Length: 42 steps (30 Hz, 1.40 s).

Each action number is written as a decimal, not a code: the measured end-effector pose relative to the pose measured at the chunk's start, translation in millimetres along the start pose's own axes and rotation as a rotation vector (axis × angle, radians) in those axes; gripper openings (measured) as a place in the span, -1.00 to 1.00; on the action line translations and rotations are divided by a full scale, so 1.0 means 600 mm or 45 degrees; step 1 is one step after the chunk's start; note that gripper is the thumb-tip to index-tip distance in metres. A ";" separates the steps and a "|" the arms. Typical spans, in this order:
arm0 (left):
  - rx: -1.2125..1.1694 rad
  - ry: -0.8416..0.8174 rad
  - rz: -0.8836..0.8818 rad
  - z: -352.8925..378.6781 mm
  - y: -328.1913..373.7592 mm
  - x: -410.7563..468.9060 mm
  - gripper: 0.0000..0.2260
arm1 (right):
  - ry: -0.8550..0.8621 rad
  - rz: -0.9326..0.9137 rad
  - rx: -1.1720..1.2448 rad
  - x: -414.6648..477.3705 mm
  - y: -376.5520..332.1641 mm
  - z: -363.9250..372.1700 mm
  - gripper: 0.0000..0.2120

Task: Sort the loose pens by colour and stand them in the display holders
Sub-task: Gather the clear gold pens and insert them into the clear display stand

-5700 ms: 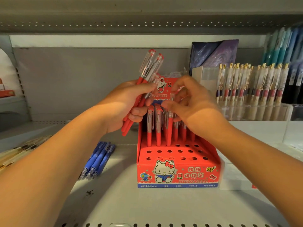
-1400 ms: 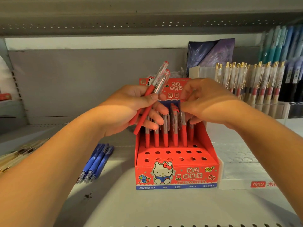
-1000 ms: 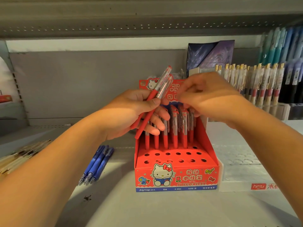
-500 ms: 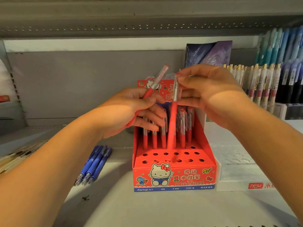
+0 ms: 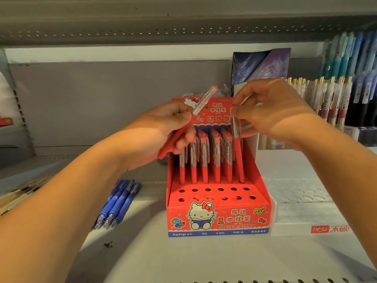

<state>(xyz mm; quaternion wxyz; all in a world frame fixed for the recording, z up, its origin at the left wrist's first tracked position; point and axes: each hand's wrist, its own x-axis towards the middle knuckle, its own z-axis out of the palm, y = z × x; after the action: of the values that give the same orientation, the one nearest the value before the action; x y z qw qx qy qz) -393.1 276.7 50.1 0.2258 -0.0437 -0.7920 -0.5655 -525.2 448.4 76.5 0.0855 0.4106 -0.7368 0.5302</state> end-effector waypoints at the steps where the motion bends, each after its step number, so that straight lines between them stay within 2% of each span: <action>1: 0.003 0.005 0.014 0.000 0.001 0.000 -0.86 | -0.017 0.007 -0.008 0.000 0.001 0.001 -0.88; 10: -0.113 -0.016 0.067 -0.004 0.011 0.001 -0.88 | -0.016 -0.016 -0.064 0.000 -0.001 -0.015 -0.88; 19: -0.146 0.143 0.099 -0.005 0.010 0.004 -0.91 | -0.015 0.018 -0.063 -0.001 -0.001 -0.016 -0.88; 24: -0.056 0.200 0.135 -0.006 0.007 0.006 -0.90 | -0.100 0.089 -0.033 -0.005 -0.007 -0.020 -0.89; 28: 0.062 0.198 0.179 -0.008 0.007 0.006 -0.91 | -0.254 0.152 -0.278 -0.009 -0.006 -0.021 -0.92; 38: 0.037 0.163 0.223 -0.007 0.008 0.001 -0.99 | -0.393 0.220 -0.686 -0.012 -0.010 -0.017 -0.86; 40: 0.052 0.150 0.226 -0.005 0.006 0.001 -0.90 | -0.384 0.155 -0.794 -0.014 -0.013 -0.018 -0.86; 42: 0.101 0.145 0.227 -0.003 0.005 0.000 -0.90 | -0.295 0.015 -0.883 -0.014 -0.018 -0.022 -0.85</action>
<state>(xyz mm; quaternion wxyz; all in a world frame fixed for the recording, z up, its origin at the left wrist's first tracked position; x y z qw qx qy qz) -391.6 276.3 53.3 0.3214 -0.0727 -0.7925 -0.5131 -516.3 462.7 85.3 0.1325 0.4102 -0.8801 0.1992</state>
